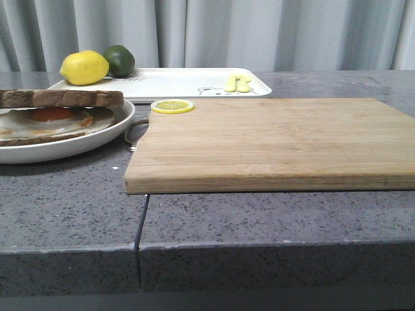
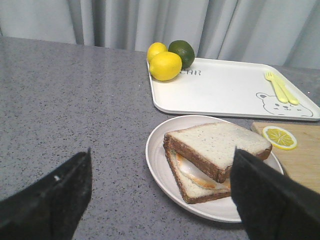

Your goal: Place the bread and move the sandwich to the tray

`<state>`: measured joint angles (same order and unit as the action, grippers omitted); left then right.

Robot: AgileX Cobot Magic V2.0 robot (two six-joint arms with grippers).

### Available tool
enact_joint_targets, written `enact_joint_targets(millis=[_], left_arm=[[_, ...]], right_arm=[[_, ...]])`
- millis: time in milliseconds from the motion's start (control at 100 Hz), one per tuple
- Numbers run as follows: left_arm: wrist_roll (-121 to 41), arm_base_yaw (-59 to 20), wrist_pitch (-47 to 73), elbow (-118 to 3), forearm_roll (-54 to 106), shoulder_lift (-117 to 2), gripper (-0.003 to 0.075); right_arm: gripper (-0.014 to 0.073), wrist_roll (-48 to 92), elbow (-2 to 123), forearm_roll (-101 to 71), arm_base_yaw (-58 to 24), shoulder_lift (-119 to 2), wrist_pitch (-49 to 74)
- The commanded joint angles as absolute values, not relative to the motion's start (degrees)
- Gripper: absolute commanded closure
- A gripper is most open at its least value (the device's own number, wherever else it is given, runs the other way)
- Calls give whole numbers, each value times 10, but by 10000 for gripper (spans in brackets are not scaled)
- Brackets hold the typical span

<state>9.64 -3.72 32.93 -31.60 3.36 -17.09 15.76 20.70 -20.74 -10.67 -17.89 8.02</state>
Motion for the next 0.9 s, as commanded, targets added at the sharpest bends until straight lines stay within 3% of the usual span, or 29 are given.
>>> enact_joint_targets(millis=[0,130,890], left_arm=[[100,-40,272,-335,38,-194,209],[104,-39,269,-335,37,-244,248],[121,-12,272,-477,44,-596,248]], right_arm=[[148,158,221,-204,-103,-181,36],[148,158,221,-204,-103,-181,36],[148,158,221,-204,-103,-181,35]])
